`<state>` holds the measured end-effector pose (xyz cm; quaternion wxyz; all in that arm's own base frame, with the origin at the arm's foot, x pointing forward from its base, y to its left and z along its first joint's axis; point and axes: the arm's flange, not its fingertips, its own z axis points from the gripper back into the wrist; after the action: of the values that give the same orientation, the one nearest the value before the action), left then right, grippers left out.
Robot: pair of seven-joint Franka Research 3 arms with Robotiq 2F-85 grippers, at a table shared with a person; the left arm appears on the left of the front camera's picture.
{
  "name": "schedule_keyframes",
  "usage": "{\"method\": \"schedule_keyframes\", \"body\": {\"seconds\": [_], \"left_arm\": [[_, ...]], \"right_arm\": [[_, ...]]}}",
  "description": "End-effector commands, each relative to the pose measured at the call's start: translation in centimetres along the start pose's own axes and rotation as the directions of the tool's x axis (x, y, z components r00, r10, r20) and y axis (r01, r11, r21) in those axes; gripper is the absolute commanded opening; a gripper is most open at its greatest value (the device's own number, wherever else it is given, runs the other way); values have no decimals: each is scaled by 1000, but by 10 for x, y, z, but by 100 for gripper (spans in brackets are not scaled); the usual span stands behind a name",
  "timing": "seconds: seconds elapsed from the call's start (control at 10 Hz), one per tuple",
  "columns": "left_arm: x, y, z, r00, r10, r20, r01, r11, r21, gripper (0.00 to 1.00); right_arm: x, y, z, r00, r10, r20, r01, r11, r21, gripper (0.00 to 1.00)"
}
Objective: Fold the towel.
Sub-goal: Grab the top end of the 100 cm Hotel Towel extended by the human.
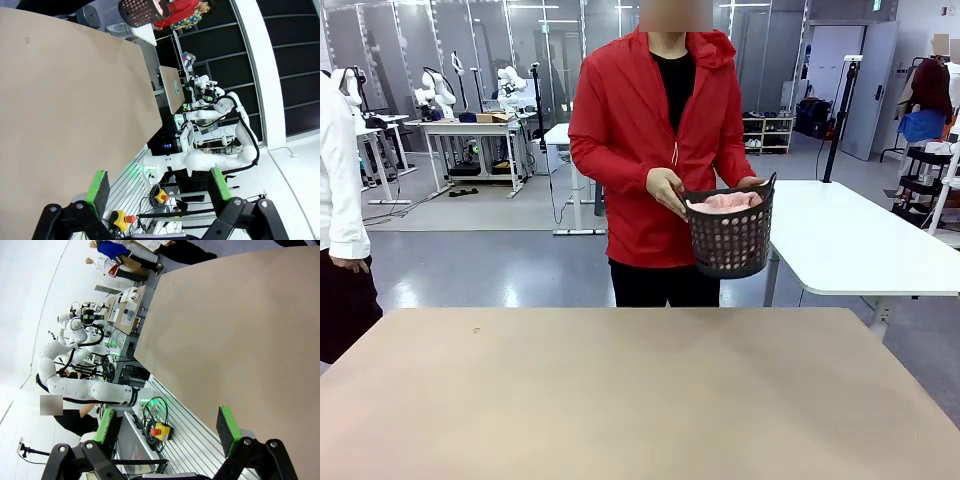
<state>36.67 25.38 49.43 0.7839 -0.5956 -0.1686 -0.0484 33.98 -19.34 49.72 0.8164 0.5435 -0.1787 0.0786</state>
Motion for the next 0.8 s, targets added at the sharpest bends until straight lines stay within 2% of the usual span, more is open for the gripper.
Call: {"method": "schedule_keyframes", "body": {"seconds": [0.0,0.7], "left_arm": [[-4,-1,0,1000,-7,-7,7,1000,-9,100],[-4,-1,0,1000,-7,-7,7,1000,-9,100]], "right_arm": [[0,1,1,1000,23,2,-23,1000,12,100],[0,1,1,1000,23,2,-23,1000,12,100]]}}
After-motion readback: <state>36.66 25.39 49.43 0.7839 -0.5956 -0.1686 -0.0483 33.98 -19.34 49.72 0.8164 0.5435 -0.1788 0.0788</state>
